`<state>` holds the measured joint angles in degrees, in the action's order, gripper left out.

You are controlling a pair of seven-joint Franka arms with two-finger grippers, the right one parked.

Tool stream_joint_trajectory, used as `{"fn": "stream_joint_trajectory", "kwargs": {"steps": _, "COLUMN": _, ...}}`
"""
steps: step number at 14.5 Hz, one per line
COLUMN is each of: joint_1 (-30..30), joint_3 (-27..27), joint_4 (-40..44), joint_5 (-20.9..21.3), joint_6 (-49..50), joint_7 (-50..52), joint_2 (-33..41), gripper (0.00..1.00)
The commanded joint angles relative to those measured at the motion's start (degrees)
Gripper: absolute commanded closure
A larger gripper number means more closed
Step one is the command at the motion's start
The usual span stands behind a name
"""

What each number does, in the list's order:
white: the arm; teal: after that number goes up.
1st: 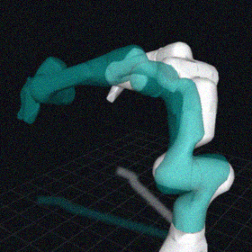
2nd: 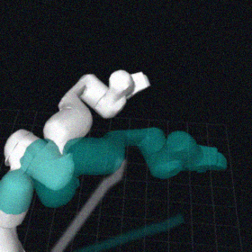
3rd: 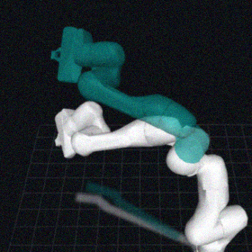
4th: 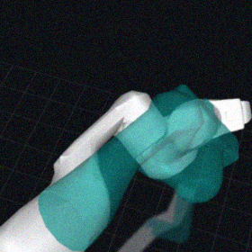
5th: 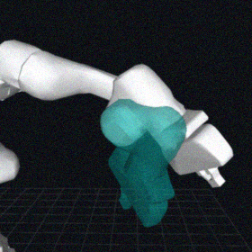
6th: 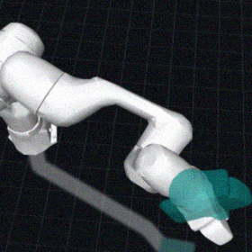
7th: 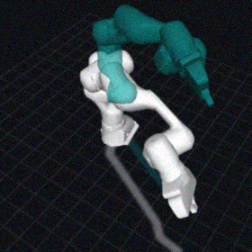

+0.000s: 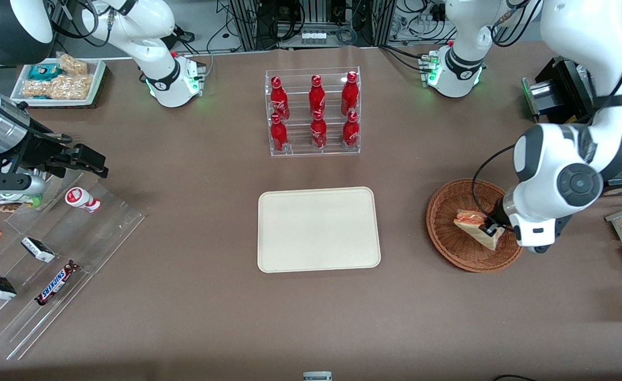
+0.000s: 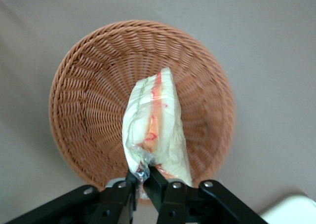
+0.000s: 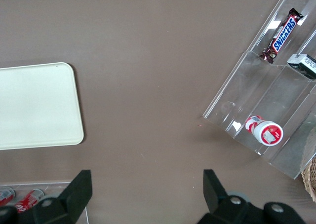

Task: Place sandwich from basket to tray
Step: 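Carry the sandwich with the left gripper to the cream tray and lower it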

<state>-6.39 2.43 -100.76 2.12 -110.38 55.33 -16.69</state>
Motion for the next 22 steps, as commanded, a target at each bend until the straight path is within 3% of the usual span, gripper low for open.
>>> {"fn": "stream_joint_trajectory", "kwargs": {"steps": 1, "joint_1": -5.7, "joint_3": 3.4, "joint_4": 9.6, "joint_5": 0.7, "joint_6": 7.3, "joint_7": 2.4, "joint_2": -0.4, "gripper": 1.00}}
{"fn": "stream_joint_trajectory", "kwargs": {"steps": 3, "joint_1": -12.9, "joint_3": 3.9, "joint_4": 11.3, "joint_5": 1.1, "joint_6": 7.3, "joint_7": 5.9, "joint_2": -2.0, "gripper": 1.00}}
{"fn": "stream_joint_trajectory", "kwargs": {"steps": 5, "joint_1": -20.9, "joint_3": 4.0, "joint_4": 12.3, "joint_5": 7.1, "joint_6": 4.4, "joint_7": 6.5, "joint_2": -5.4, "gripper": 1.00}}
{"fn": "stream_joint_trajectory", "kwargs": {"steps": 8, "joint_1": -29.0, "joint_3": 3.8, "joint_4": 13.9, "joint_5": 9.5, "joint_6": -1.9, "joint_7": 6.4, "joint_2": -11.1, "gripper": 1.00}}
{"fn": "stream_joint_trajectory", "kwargs": {"steps": 11, "joint_1": -34.2, "joint_3": 3.9, "joint_4": 18.8, "joint_5": 15.4, "joint_6": -5.6, "joint_7": 6.2, "joint_2": -18.2, "gripper": 1.00}}
{"fn": "stream_joint_trajectory", "kwargs": {"steps": 15, "joint_1": -36.2, "joint_3": 3.8, "joint_4": 20.5, "joint_5": 20.0, "joint_6": -11.5, "joint_7": 5.7, "joint_2": -24.1, "gripper": 1.00}}
{"fn": "stream_joint_trajectory", "kwargs": {"steps": 16, "joint_1": -36.9, "joint_3": 3.8, "joint_4": 20.4, "joint_5": 21.8, "joint_6": -11.7, "joint_7": 5.6, "joint_2": -24.7, "gripper": 0.95}}
{"fn": "stream_joint_trajectory", "kwargs": {"steps": 17, "joint_1": -37.0, "joint_3": 3.8, "joint_4": 19.9, "joint_5": 22.8, "joint_6": -11.7, "joint_7": 5.7, "joint_2": -24.9, "gripper": 0.85}}
{"fn": "stream_joint_trajectory", "kwargs": {"steps": 19, "joint_1": -37.0, "joint_3": 3.8, "joint_4": 19.6, "joint_5": 23.2, "joint_6": -11.7, "joint_7": 5.6, "joint_2": -25.1, "gripper": 0.04}}
{"fn": "stream_joint_trajectory", "kwargs": {"steps": 22, "joint_1": -36.6, "joint_3": 3.8, "joint_4": 19.6, "joint_5": 22.4, "joint_6": -11.2, "joint_7": 6.4, "joint_2": -22.2, "gripper": 0.00}}
